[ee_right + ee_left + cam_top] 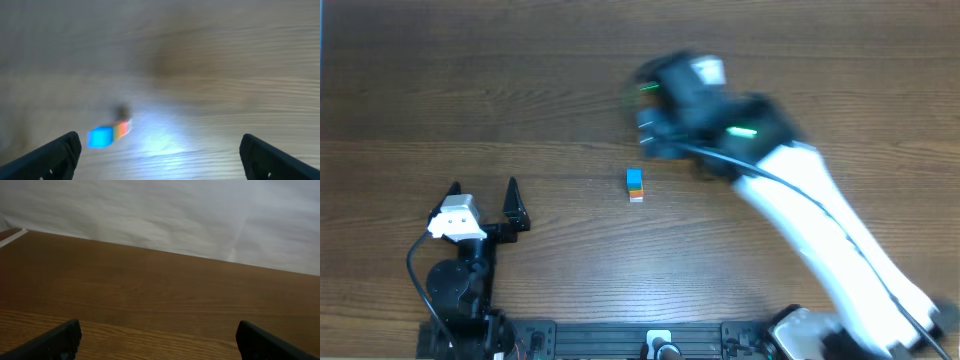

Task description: Stack Cubes

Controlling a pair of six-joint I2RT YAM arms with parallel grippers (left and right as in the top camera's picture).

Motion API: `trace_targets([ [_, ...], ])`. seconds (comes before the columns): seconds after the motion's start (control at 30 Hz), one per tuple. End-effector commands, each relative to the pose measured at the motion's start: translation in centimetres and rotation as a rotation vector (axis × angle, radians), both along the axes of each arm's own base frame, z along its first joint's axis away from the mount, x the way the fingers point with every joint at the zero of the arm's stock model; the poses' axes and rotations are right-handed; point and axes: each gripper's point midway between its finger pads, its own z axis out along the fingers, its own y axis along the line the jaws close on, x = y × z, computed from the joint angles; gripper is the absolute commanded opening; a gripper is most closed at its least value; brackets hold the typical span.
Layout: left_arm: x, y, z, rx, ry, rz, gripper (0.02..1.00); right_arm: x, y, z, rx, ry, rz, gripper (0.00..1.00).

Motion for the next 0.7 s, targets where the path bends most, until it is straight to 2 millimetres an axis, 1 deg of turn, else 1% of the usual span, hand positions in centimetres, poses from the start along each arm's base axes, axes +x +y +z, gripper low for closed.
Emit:
trace_targets([
  [0.03, 0.0, 0.0, -0.1, 0.015, -0.001, -0.006, 1.0, -2.2, -8.8, 0.4, -0.094, -0.1, -0.159, 0.993],
  [0.1, 0.0, 0.0, -0.1, 0.015, -0.001, -0.006, 0.998, -3.6, -11.2, -0.3, -0.076, -0.137, -0.222, 0.989],
  [0.2, 0.0, 0.0, -0.1, 0.015, -0.001, -0.006, 1.0, -5.4, -13.9, -1.8, -0.049, -0.209, -0.305, 0.993],
  [0.3, 0.0, 0.0, -0.1, 0.015, -0.001, -0.006, 1.0, -6.1, -15.4, -3.3, -0.013, -0.302, -0.363, 0.993],
  [0.33, 0.0, 0.0, -0.1, 0.015, -0.001, -0.006, 1.0, -6.3, -15.6, -3.9, 0.008, -0.339, -0.37, 0.991],
  [0.4, 0.0, 0.0, -0.1, 0.015, -0.001, -0.006, 1.0, -6.5, -15.3, -5.1, 0.035, -0.396, -0.339, 0.993],
  [0.5, 0.0, 0.0, -0.1, 0.015, -0.001, -0.006, 1.0, -6.4, -14.4, -6.4, 0.022, -0.511, -0.216, 0.991],
  [0.57, 0.0, 0.0, -0.1, 0.015, -0.001, -0.006, 1.0, -6.4, -14.1, -7.1, 0.012, -0.588, -0.171, 0.993],
  [0.7, 0.0, 0.0, -0.1, 0.015, -0.001, -0.006, 1.0, -6.8, -14.6, -7.6, 0.018, -0.693, -0.175, 0.993],
])
